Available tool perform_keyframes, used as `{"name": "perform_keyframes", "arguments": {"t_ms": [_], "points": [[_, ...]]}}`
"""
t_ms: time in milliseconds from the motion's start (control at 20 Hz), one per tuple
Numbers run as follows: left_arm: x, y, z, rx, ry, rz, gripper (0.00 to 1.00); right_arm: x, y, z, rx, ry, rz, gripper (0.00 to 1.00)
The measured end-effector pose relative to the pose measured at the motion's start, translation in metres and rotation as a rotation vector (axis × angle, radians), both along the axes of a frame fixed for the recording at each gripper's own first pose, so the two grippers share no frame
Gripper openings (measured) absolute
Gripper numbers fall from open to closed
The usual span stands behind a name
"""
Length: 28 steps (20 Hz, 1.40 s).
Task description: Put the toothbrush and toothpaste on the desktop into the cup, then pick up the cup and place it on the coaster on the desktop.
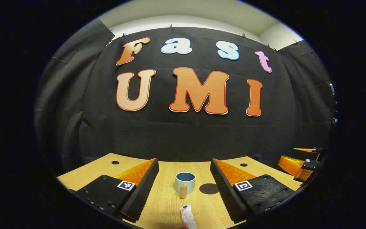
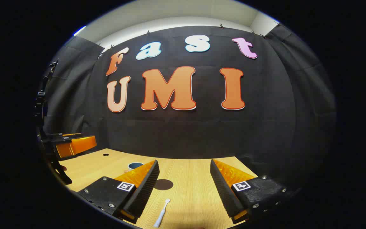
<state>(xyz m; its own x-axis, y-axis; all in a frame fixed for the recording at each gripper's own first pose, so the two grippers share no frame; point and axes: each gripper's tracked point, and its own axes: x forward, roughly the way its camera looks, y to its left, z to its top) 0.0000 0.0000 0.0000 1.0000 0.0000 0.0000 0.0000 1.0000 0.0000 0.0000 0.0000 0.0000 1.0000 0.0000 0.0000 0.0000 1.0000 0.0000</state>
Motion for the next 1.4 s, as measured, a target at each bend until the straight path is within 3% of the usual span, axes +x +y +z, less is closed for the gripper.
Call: {"name": "perform_keyframes", "arguments": {"t_ms": [200,450,700,1050,1200,1400], "points": [[0.000,-0.015,-0.004,-0.034,0.034,-0.066,0.97,-0.002,0.006,0.002,-0.010,-0.004,0.010,0.98],[0.004,-0.007,-0.006,-0.004,0.079,-0.048,0.98,-0.003,0.011,0.003,-0.046,0.005,0.022,0.98],[0.010,-0.003,-0.013,-0.037,0.130,-0.060,0.97,-0.003,0.020,0.008,-0.063,0.011,0.061,0.96],[0.023,-0.005,-0.048,-0.115,0.339,-0.140,0.98,0.007,0.018,-0.011,-0.145,0.152,0.041,0.96],[0.033,-0.007,-0.084,-0.080,0.488,-0.195,0.98,0.010,0.037,-0.029,-0.130,0.237,0.111,0.96],[0.035,-0.009,-0.119,-0.119,0.646,-0.230,0.98,0.012,0.045,-0.056,-0.108,0.384,0.160,0.95]]}}
